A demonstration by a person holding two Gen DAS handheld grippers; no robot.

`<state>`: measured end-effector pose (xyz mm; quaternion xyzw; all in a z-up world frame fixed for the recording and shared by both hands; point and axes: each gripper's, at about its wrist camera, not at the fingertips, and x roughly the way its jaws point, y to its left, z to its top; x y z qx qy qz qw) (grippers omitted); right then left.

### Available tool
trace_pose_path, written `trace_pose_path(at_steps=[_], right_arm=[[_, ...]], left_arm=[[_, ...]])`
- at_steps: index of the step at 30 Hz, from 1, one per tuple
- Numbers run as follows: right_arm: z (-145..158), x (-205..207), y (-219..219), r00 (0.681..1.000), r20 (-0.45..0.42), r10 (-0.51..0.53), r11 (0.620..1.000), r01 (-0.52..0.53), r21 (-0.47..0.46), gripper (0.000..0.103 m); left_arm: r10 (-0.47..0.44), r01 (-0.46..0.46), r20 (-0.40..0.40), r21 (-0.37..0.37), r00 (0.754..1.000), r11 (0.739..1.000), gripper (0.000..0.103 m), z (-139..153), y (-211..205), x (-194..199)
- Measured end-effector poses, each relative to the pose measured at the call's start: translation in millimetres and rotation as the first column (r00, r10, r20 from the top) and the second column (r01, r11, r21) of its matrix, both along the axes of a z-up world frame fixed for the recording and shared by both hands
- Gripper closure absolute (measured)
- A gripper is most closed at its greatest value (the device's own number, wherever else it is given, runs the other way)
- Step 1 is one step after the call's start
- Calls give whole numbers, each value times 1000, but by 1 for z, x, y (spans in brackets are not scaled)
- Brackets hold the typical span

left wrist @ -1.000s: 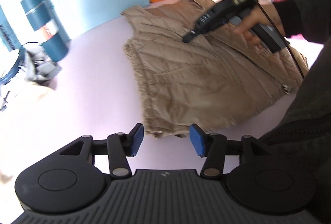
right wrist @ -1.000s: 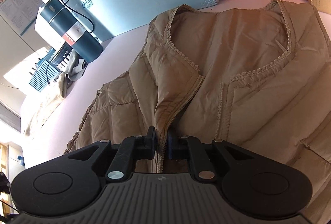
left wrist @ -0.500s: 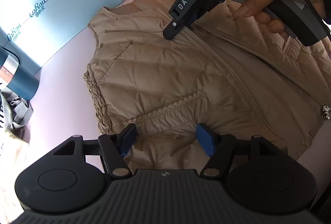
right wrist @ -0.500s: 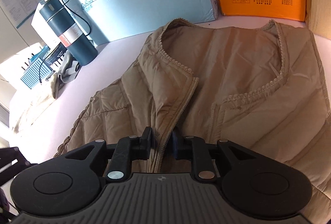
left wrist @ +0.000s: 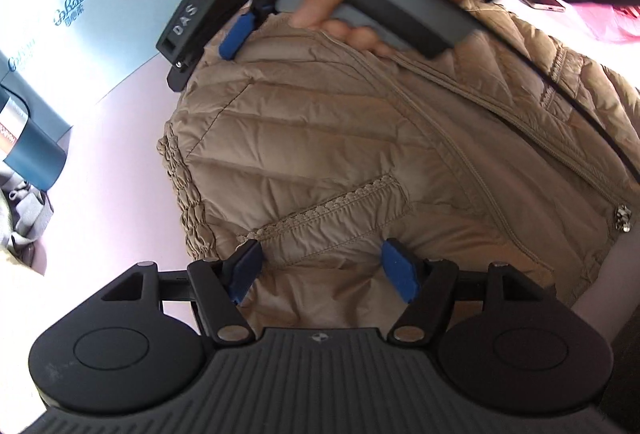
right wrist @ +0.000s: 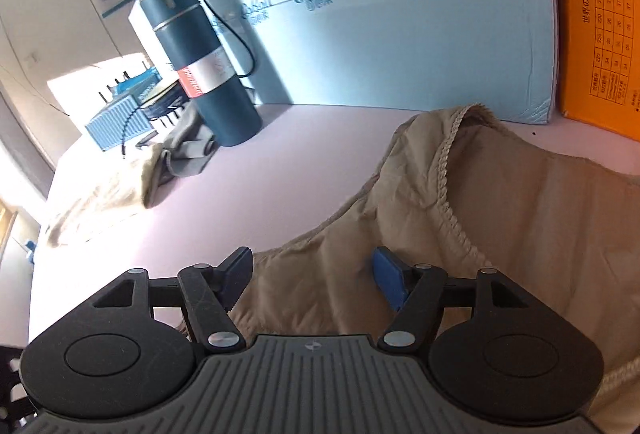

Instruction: Fold clothes

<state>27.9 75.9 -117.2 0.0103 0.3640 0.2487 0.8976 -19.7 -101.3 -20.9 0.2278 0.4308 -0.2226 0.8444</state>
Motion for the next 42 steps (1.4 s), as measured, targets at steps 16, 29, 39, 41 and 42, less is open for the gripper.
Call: trace_pose_path(at_steps=[16,29,39,41,42], right_arm=[[43,-4,-80,998,-42,-48,981,55,184,19],[37,-116,-102,997,-47,56,996,-59,-60,17],[40,-115,-165,999,12,-45,996,46,-75,17],[36,-100,-179,997,-1,-75,997,75,-33,17],[34,-92,-187,996,-11,-94,996,94,-7,17]], left_arm=[[11,-11,-7,11,1000,1000,22,0,5,4],[-7,6,18,84,1000,996,23,7,-5,0],[-34,24,94,106,995,994,23,25,-15,-6],[-12,2,103,93,995,996,23,27,-17,-3],[0,-9,105,84,994,996,23,29,-19,-2]])
